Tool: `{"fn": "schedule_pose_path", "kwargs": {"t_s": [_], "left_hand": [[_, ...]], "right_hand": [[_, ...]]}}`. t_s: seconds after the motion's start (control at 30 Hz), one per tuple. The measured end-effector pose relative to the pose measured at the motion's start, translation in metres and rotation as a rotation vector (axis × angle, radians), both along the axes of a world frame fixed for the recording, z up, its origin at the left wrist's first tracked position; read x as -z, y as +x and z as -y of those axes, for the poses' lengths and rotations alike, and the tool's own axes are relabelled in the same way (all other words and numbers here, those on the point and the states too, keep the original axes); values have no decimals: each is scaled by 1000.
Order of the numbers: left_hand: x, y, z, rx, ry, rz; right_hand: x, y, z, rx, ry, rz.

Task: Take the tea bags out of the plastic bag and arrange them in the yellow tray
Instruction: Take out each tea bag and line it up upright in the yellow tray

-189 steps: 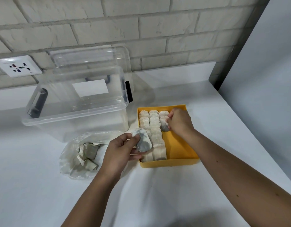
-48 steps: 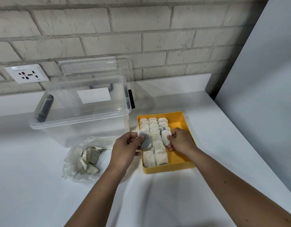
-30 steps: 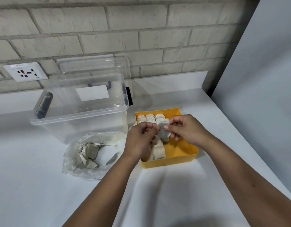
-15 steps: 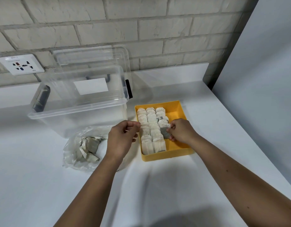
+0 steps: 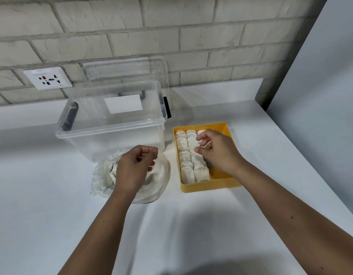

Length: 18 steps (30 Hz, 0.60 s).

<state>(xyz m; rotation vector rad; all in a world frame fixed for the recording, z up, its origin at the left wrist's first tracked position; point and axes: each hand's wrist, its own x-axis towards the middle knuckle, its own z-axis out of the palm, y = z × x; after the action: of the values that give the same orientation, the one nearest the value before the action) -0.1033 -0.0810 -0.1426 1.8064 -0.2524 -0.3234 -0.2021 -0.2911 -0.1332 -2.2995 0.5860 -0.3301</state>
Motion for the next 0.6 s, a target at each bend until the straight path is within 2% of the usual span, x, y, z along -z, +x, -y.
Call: {"fn": "schedule_pose_path", "kwargs": {"t_s": [0.17,0.4,0.6], "left_hand": [[-15,13,-38,-75,90,134],[-1,14,-78,-202,413,302],[22,19,-85,-147,691,719]], "right_hand": [[-20,14,-48,-195,163,78],[-4,40,-92,-307,309,40],[16,65,-108,-308,278,-27]]}}
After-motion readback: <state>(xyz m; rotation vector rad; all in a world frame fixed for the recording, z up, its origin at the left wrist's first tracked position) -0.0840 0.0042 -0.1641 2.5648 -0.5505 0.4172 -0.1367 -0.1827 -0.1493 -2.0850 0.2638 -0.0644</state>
